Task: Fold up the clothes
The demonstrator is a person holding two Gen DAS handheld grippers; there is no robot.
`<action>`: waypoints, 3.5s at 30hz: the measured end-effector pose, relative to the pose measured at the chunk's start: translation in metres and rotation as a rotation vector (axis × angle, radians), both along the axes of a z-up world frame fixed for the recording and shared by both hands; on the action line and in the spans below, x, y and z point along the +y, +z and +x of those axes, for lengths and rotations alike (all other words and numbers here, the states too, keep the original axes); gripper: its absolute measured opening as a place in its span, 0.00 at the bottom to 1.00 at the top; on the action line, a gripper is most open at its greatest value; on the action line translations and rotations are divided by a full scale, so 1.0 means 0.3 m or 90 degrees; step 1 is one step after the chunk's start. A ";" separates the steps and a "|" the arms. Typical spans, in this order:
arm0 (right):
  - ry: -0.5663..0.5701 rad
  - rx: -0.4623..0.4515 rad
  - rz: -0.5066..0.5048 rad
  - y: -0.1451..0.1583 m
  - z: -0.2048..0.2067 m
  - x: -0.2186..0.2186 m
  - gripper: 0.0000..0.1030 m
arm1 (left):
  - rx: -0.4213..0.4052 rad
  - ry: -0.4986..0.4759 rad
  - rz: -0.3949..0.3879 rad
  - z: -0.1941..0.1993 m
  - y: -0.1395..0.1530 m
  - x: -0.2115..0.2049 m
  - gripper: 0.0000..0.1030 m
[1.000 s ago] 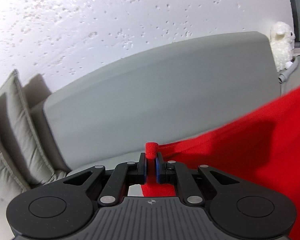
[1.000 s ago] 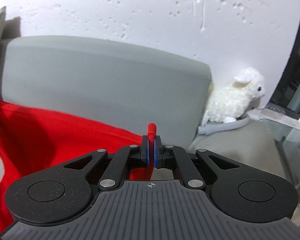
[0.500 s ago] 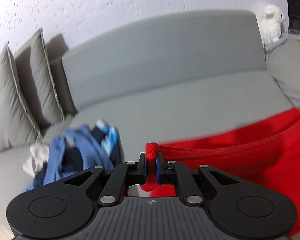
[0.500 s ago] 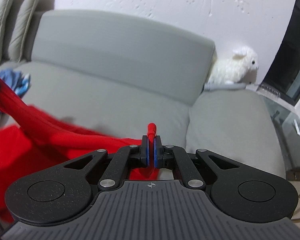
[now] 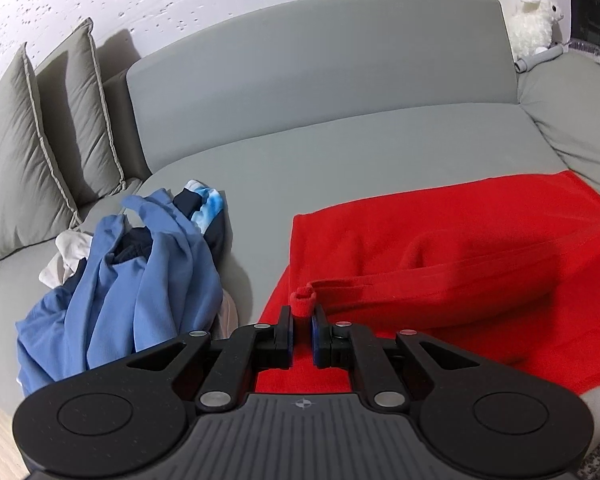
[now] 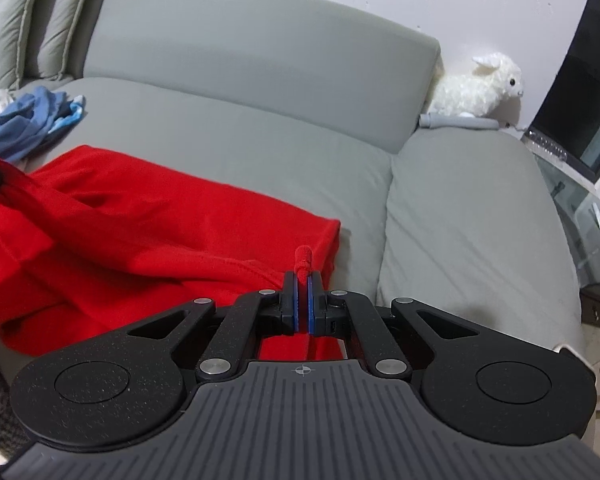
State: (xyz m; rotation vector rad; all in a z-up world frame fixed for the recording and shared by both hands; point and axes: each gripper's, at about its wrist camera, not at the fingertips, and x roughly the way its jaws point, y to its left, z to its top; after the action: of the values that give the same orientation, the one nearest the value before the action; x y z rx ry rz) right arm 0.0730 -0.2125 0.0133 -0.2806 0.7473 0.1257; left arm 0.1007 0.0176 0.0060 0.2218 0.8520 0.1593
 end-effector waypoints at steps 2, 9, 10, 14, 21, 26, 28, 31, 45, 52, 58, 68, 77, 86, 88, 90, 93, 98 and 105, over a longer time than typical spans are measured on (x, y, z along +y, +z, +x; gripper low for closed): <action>0.003 0.001 0.004 -0.004 -0.020 -0.001 0.04 | 0.010 -0.001 0.002 -0.011 -0.009 0.003 0.08; 0.011 0.044 -0.011 -0.039 -0.045 -0.006 0.06 | 0.094 0.018 -0.027 -0.025 -0.071 0.008 0.17; 0.011 0.052 -0.010 -0.043 -0.052 -0.011 0.13 | 0.099 0.014 -0.034 -0.033 -0.068 0.008 0.21; 0.009 0.064 -0.006 -0.036 -0.100 -0.031 0.31 | 0.094 -0.002 -0.042 -0.081 -0.040 0.002 0.30; 0.004 0.031 0.035 0.042 -0.198 -0.040 0.48 | 0.057 -0.009 -0.089 -0.178 0.003 -0.001 0.37; 0.037 0.027 0.048 0.059 -0.183 0.003 0.50 | 0.017 -0.030 -0.092 -0.163 0.021 -0.010 0.49; 0.033 0.029 0.052 0.057 -0.156 0.010 0.50 | 0.000 -0.027 -0.103 -0.136 0.030 0.003 0.59; 0.025 0.035 0.076 0.052 -0.112 0.002 0.37 | -0.014 -0.022 -0.119 -0.071 0.039 0.014 0.59; -0.109 0.172 0.103 -0.076 0.301 0.025 0.21 | 0.038 0.004 -0.045 0.305 -0.039 -0.020 0.55; -0.115 0.264 0.094 -0.157 0.373 0.028 0.25 | 0.110 -0.069 -0.089 0.270 -0.105 -0.004 0.42; -0.070 0.304 0.067 -0.154 0.262 0.057 0.25 | 0.193 -0.137 -0.138 0.151 -0.105 -0.005 0.40; -0.037 0.292 0.033 -0.033 0.005 0.009 0.26 | 0.219 -0.150 -0.082 -0.083 -0.034 0.038 0.41; -0.001 0.183 0.113 0.044 -0.043 0.011 0.34 | 0.077 -0.132 -0.115 -0.173 0.037 0.021 0.62; -0.064 0.171 0.196 0.019 -0.055 -0.079 0.39 | 0.027 0.014 -0.204 -0.196 0.014 0.187 0.58; -0.101 0.166 0.203 0.009 -0.055 -0.106 0.39 | 0.032 0.062 -0.228 -0.181 0.004 0.222 0.54; -0.126 0.168 0.207 -0.003 -0.047 -0.129 0.39 | 0.038 0.074 -0.243 -0.161 -0.002 0.233 0.53; -0.148 0.173 0.210 -0.016 -0.036 -0.152 0.36 | 0.045 0.077 -0.247 -0.108 -0.013 0.225 0.49; -0.186 0.177 0.225 -0.024 -0.017 -0.194 0.36 | 0.103 0.044 -0.233 -0.031 -0.065 0.193 0.49; -0.180 0.235 0.267 -0.085 0.031 -0.186 0.34 | 0.170 0.026 -0.215 -0.003 -0.135 0.164 0.49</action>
State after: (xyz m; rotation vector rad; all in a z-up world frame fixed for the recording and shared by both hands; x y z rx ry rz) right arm 0.0823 -0.2682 -0.0122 0.2563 1.0951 0.0641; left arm 0.0998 0.0669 -0.0343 -0.0943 1.1336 0.0214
